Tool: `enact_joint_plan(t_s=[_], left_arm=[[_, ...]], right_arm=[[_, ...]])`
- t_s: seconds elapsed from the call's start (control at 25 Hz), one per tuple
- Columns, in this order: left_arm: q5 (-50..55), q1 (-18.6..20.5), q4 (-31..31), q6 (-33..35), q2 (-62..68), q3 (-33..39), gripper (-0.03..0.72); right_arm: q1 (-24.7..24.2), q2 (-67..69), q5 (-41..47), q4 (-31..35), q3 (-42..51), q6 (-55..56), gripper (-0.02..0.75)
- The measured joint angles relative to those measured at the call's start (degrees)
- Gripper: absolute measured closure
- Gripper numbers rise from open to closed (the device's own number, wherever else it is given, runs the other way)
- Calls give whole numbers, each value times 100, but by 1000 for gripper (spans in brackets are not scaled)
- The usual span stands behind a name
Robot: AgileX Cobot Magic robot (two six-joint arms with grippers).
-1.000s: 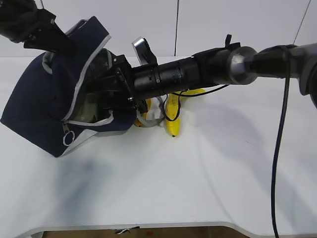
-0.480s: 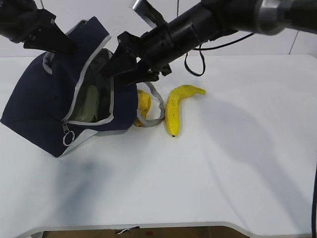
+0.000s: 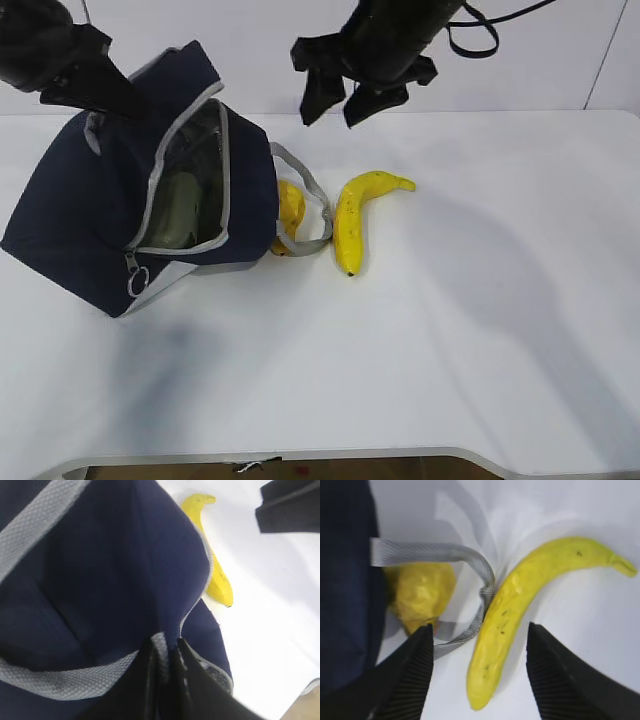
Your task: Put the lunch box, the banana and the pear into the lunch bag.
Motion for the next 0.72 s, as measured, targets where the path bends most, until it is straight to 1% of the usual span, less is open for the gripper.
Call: enact_joint_plan(t_s=[0.08,0.16,0.4,0.6,0.72], left_arm=[[0,0,69,-88,0,0,661],[0,0,95,-128,0,0,661],[46,0,118,-141,0,0,661],[116,0,129,-141,0,0,662],[174,0,140,-141,0,0,662]], right_arm=[[0,0,90,-471,0,276,258],[-8,28,143,-731,-4,522,257],[54,512,67,-1064,-14,957,257],[270,834,-119,-1710,-14,1428,257],[306,961,-222,-1921,-14,1656,256]])
